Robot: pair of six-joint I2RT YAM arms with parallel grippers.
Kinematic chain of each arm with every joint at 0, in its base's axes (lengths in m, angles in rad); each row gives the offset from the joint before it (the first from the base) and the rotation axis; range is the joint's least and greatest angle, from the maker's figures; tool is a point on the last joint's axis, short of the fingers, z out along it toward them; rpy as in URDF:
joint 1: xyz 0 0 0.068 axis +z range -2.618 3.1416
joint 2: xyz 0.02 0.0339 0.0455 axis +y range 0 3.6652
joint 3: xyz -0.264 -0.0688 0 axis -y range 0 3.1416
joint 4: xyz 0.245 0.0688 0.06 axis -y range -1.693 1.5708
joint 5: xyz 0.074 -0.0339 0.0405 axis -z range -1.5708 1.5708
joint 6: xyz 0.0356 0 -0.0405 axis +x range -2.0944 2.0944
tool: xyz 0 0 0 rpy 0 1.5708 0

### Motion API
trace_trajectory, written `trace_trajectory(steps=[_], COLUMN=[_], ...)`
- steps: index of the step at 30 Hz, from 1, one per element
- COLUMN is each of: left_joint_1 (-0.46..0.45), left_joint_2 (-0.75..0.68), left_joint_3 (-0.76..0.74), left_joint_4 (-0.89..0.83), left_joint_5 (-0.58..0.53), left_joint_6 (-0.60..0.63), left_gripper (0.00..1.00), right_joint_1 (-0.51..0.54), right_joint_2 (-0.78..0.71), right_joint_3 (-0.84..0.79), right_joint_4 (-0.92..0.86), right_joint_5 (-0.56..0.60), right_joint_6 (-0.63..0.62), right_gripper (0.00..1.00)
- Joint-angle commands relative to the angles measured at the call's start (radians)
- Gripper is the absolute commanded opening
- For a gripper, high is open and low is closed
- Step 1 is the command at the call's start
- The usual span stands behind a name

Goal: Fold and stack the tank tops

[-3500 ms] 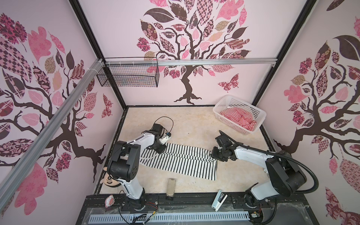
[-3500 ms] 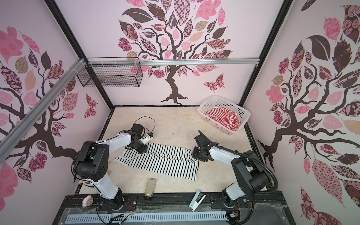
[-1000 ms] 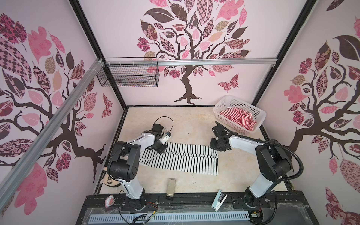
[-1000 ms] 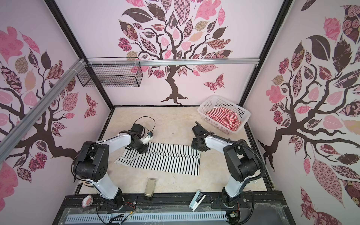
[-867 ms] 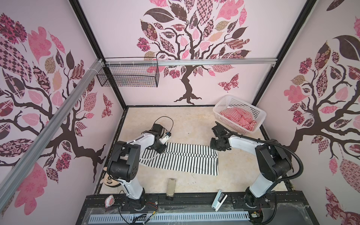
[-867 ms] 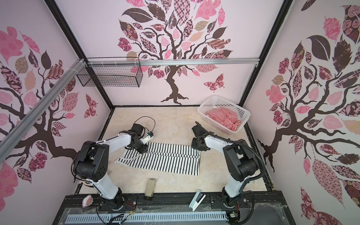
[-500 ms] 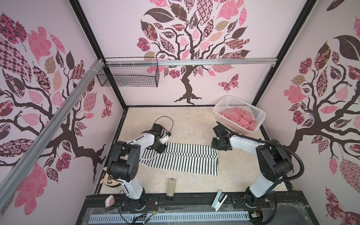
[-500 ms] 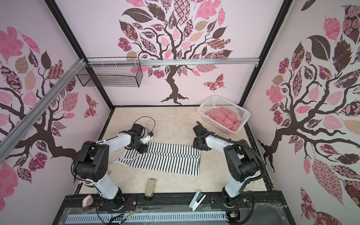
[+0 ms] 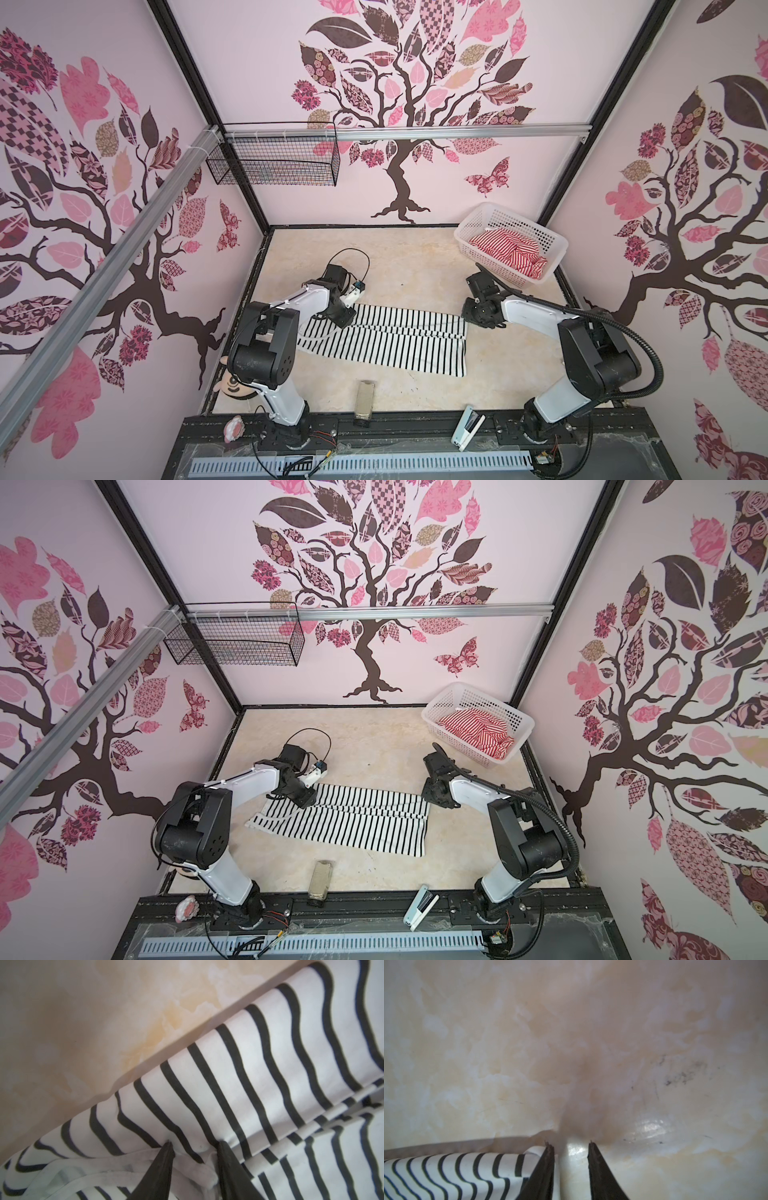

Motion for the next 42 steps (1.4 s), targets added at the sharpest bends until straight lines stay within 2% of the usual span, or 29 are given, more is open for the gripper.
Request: trace_trajectory(steps=[1,6,8,12,16,20,27,35,39,42], left_joint_1=[0.006,0.006,0.008,0.007,0.018,0.051,0.119,0.126,0.122,0.096], left_joint_2=[0.007,0.003,0.002,-0.013,-0.067,-0.091,0.014,0.14,0.212,0.302], left_joint_3=[-0.033,-0.03,-0.027,-0.01,0.025,0.051,0.088,0.146,0.233,0.372], left_joint_4=[-0.045,-0.043,-0.042,-0.044,-0.053,-0.039,-0.039,-0.068,-0.096,-0.145], left_joint_5=[-0.018,-0.038,-0.04,-0.046,-0.038,-0.046,-0.079,-0.106,-0.087,-0.088], left_joint_6=[-0.008,-0.012,-0.013,-0.029,-0.047,-0.048,-0.014,0.006,0.016,0.025], left_gripper=[0.39,0.39,0.39,0.39,0.41,0.42,0.42,0.42,0.42,0.41], right_joint_1=[-0.002,0.074,0.106,0.159,0.166,0.171,0.171,0.172,0.172,0.173], right_joint_2=[-0.095,-0.179,-0.18,-0.147,-0.116,-0.098,-0.093,-0.074,-0.075,-0.082], right_joint_3=[-0.001,0.004,-0.013,-0.056,-0.128,-0.159,-0.161,-0.167,-0.188,-0.198], right_joint_4=[-0.016,-0.031,-0.007,0.034,0.117,0.145,0.148,0.133,0.127,0.117], right_joint_5=[0.001,-0.057,-0.118,-0.16,-0.223,-0.23,-0.23,-0.205,-0.192,-0.178], right_joint_6=[0.005,0.027,0.04,0.057,0.084,0.097,0.102,0.104,0.116,0.133], right_gripper=[0.34,0.25,0.21,0.15,0.14,0.14,0.15,0.18,0.19,0.2])
